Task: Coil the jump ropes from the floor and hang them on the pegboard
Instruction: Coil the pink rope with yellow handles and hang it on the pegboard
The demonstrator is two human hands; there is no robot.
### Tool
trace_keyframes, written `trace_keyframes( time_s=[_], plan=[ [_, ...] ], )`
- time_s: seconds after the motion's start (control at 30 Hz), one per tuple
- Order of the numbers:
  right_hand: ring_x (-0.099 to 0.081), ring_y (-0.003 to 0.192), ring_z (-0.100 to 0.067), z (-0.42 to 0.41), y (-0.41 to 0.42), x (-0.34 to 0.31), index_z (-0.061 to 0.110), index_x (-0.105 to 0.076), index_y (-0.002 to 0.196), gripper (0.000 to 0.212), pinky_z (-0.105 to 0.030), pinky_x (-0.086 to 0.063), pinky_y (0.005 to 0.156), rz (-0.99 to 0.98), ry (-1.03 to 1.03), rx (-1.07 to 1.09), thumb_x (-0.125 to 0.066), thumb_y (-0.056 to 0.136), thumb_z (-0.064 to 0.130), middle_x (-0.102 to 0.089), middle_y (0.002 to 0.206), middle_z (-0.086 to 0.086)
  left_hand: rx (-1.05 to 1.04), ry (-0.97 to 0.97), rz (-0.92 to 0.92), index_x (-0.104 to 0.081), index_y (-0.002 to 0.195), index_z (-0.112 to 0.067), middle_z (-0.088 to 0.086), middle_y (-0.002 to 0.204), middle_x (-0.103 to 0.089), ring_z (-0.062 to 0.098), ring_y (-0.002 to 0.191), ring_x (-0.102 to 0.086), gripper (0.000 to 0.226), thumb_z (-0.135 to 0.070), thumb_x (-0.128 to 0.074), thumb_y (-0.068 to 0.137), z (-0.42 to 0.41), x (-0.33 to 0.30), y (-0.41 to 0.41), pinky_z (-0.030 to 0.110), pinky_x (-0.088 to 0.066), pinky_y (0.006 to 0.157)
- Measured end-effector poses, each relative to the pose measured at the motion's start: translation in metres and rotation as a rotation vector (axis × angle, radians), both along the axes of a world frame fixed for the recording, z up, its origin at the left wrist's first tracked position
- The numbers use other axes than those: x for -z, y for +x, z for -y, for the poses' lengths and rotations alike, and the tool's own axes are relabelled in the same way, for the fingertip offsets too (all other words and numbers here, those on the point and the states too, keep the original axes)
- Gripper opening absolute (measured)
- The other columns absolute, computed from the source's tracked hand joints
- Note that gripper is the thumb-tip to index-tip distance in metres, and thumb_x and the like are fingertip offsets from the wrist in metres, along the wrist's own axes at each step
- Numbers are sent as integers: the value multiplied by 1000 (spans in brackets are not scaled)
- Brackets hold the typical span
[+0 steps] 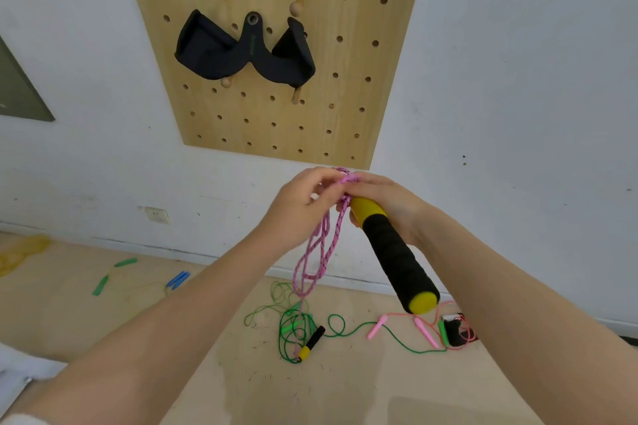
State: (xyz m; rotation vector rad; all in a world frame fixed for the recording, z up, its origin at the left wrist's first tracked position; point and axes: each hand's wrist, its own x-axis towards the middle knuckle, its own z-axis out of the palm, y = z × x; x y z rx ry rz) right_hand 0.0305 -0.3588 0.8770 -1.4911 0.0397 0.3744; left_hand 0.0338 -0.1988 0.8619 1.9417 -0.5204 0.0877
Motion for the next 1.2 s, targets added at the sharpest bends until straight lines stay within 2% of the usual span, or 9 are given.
trace_keyframes(
  time_s=[0.27, 0.43, 0.57, 0.7, 0.87, 0.93, 1.03, 1.1, 1.2],
  plan=[
    [-57, 52, -7, 10, 7, 11, 20, -74, 69, 18, -22, -43, 57, -17, -79, -68, -62, 80, 13, -66, 66, 0, -13, 98, -196, -49, 104, -16, 3, 79, -63, 15, 68, -58, 24, -21, -65, 87, 2, 1, 10, 9, -40, 51],
    [-55, 54, -14, 6, 8, 21, 18, -75, 88, 18, -24, -45, 53, -96, 26, -32, -69, 72, 21, -69, 79, -7, -161, 141, -120, -59, 107, -16, -2, 72, -52, 12, 67, -50, 24, -14, -62, 84, 1, 1, 14, 19, -38, 57],
    [-52, 54, -17, 8, 7, 21, 16, -73, 95, 31, -26, -43, 55, -89, 55, -67, -73, 65, 21, -64, 90, -16, -127, 204, -157, -63, 101, -17, 3, 101, -50, 16, 89, -52, 15, -24, -57, 90, -1, 6, 20, 24, -40, 77],
    [-55, 44, -15, 9, 17, 22, 13, -61, 122, 46, -23, -46, 46, -91, 59, 12, -65, 77, 21, -60, 91, -23, -34, -5, -392, -54, 83, -17, 4, 84, -58, 17, 73, -53, 12, -22, -52, 94, -7, 8, 18, 30, -46, 68],
    [-52, 46, -14, 10, 3, 22, 10, -62, 118, 42, -22, -46, 48, -220, 233, -10, -57, 77, 12, -57, 108, -22, -114, -10, -255, -57, 79, -17, -2, 76, -59, 11, 56, -51, 11, -17, -63, 87, -9, 9, 15, 17, -40, 56],
    [-50, 43, -12, 3, -1, 18, 12, -67, 103, 26, -20, -44, 45, -230, 234, 21, -51, 84, 7, -60, 96, -19, -131, 44, -190, -59, 82, -12, 3, 76, -63, 17, 59, -58, 10, -17, -67, 85, -7, 12, 14, 17, -41, 52],
    [-48, 40, -9, -8, -5, 16, 14, -74, 73, 35, -19, -41, 42, -186, 213, 87, -45, 90, 4, -61, 64, -5, -132, 31, -116, -63, 88, -6, 13, 85, -64, 28, 71, -63, 12, -18, -66, 86, -3, 13, 7, 23, -45, 55],
    [-51, 38, -9, -16, -6, 15, 7, -68, 72, 31, -17, -43, 40, -187, 238, 185, -46, 94, 10, -60, 57, -4, -96, 68, -72, -66, 90, -6, 12, 90, -62, 22, 77, -61, 16, -20, -59, 91, 0, 16, 4, 18, -45, 63],
    [-59, 47, -14, -28, -4, 16, 7, -58, 80, 23, -23, -52, 50, -197, 190, 306, -50, 95, 22, -62, 66, -8, 0, 52, -200, -64, 91, -11, 12, 84, -63, 21, 77, -57, 23, -25, -48, 97, 3, 18, 1, 35, -46, 75]
  ],
)
